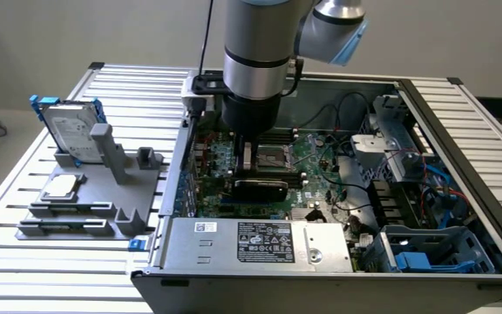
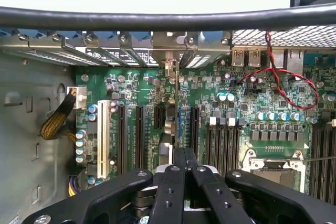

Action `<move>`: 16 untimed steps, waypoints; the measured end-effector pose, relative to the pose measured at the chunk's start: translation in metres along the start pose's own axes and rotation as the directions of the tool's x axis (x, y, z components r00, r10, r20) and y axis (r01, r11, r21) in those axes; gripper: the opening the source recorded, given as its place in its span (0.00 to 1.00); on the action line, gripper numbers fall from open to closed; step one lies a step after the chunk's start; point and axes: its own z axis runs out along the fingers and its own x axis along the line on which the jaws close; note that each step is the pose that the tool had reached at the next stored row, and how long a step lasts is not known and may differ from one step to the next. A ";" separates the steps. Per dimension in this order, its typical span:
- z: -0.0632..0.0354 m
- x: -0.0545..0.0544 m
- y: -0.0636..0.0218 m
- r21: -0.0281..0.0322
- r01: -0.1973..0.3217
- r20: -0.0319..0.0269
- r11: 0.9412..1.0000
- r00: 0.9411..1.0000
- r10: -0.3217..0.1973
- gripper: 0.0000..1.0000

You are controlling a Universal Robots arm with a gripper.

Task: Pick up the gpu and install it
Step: 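Press down on the gpu until it lock into place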

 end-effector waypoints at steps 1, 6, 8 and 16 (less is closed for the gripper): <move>0.0003 0.000 0.0000 0.000 0.000 0.000 1.000 1.000 0.000 0.11; 0.0017 0.000 -0.0001 0.000 0.000 0.000 1.000 1.000 0.000 0.11; 0.0024 0.000 -0.0002 0.000 0.000 0.000 1.000 1.000 0.000 0.11; 0.0046 0.000 -0.0003 0.000 0.000 0.000 1.000 1.000 0.000 0.11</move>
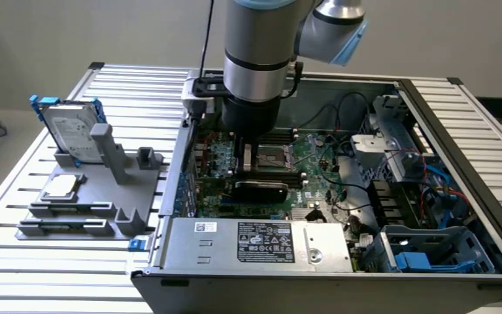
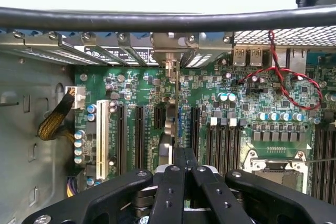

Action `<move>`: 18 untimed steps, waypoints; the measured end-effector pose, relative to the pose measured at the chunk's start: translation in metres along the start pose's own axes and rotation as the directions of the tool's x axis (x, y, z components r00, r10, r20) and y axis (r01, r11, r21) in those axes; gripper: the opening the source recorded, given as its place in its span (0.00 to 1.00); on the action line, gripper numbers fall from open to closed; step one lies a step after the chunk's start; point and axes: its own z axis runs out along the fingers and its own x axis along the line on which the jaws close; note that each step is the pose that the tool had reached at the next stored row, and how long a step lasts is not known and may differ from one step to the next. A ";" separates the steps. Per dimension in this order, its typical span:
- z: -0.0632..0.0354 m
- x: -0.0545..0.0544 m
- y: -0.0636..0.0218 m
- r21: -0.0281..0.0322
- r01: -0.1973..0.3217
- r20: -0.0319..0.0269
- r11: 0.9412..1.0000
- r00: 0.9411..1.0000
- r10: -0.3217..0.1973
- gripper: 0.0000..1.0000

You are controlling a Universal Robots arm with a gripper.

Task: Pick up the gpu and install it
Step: 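Press down on the gpu until it lock into place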

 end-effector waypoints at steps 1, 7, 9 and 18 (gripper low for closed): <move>0.0002 0.000 0.0000 0.000 0.000 0.000 1.000 1.000 0.000 0.11; -0.0071 0.000 0.0005 -0.001 0.000 0.001 1.000 1.000 0.000 0.11; -0.0158 0.000 0.0009 -0.002 0.000 0.000 1.000 1.000 0.000 0.11; -0.0197 0.000 0.0191 -0.004 0.000 0.000 1.000 1.000 0.000 0.11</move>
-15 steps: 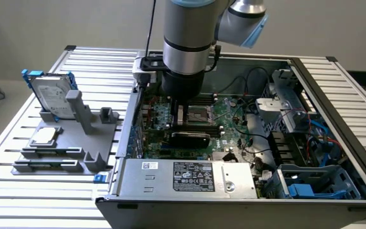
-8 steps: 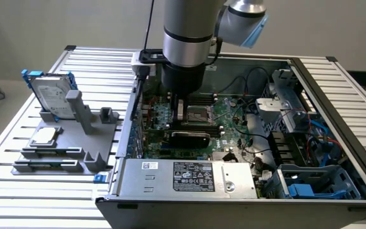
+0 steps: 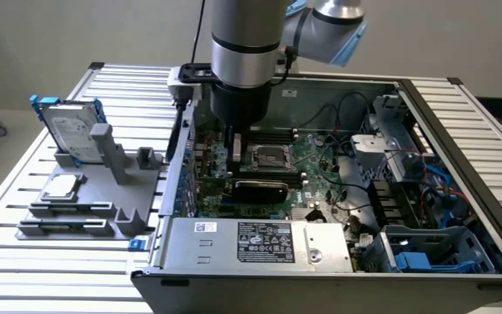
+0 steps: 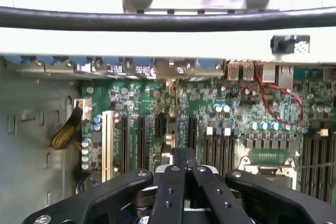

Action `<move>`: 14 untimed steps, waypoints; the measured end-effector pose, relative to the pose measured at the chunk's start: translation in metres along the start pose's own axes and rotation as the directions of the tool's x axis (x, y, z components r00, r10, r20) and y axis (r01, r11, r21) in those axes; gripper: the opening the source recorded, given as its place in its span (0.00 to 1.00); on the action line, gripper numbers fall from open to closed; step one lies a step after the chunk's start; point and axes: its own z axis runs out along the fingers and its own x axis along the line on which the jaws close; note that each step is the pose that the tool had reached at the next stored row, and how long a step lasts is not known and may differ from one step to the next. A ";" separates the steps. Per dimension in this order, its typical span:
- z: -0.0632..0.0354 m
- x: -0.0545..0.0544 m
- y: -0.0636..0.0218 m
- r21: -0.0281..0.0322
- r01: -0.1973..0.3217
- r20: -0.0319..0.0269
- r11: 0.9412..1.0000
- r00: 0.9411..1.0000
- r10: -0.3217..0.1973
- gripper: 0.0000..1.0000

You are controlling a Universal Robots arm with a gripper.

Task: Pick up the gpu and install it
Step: 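Press down on the gpu until it lock into place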

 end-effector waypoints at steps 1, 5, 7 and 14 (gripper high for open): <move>0.0003 0.000 0.0039 0.000 0.000 0.000 1.000 1.000 0.000 0.11; 0.0004 0.000 0.0135 -0.002 0.001 -0.003 1.000 1.000 -0.001 0.11; 0.0005 0.000 0.0172 -0.002 0.001 -0.010 1.000 1.000 -0.001 0.11; -0.0017 0.000 0.0258 -0.006 0.003 -0.027 1.000 1.000 -0.003 0.11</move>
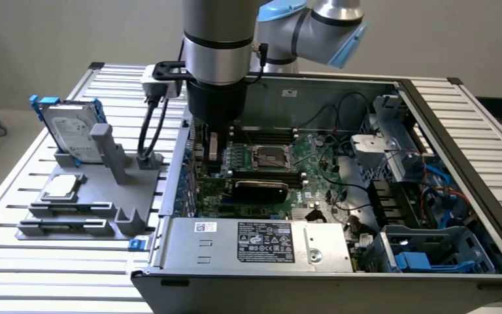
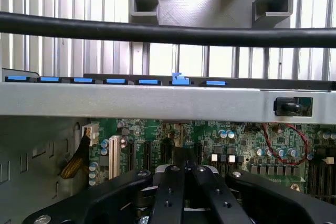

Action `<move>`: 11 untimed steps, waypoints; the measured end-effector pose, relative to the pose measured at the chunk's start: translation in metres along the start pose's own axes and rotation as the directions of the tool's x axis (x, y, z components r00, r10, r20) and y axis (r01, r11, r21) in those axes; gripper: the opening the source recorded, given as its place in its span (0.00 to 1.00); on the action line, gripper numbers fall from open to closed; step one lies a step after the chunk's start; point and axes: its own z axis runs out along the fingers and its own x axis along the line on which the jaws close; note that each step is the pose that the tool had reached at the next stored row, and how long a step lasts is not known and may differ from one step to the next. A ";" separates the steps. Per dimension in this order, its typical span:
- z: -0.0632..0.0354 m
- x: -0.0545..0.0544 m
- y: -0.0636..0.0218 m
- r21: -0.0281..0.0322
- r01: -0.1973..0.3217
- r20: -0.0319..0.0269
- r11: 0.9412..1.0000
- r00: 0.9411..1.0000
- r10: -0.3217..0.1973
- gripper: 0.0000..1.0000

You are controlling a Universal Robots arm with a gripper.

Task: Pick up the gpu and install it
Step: 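Press down on the gpu until it lock into place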

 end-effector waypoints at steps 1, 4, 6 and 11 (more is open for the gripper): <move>-0.0014 0.000 0.0002 0.000 0.000 -0.001 1.000 1.000 0.000 0.11; -0.0043 0.000 0.0011 -0.002 0.000 -0.005 1.000 1.000 0.000 0.11; -0.0047 0.000 0.0021 -0.006 0.000 -0.007 1.000 1.000 0.000 0.11; -0.0051 0.000 0.0051 -0.026 0.000 -0.010 1.000 1.000 0.000 0.11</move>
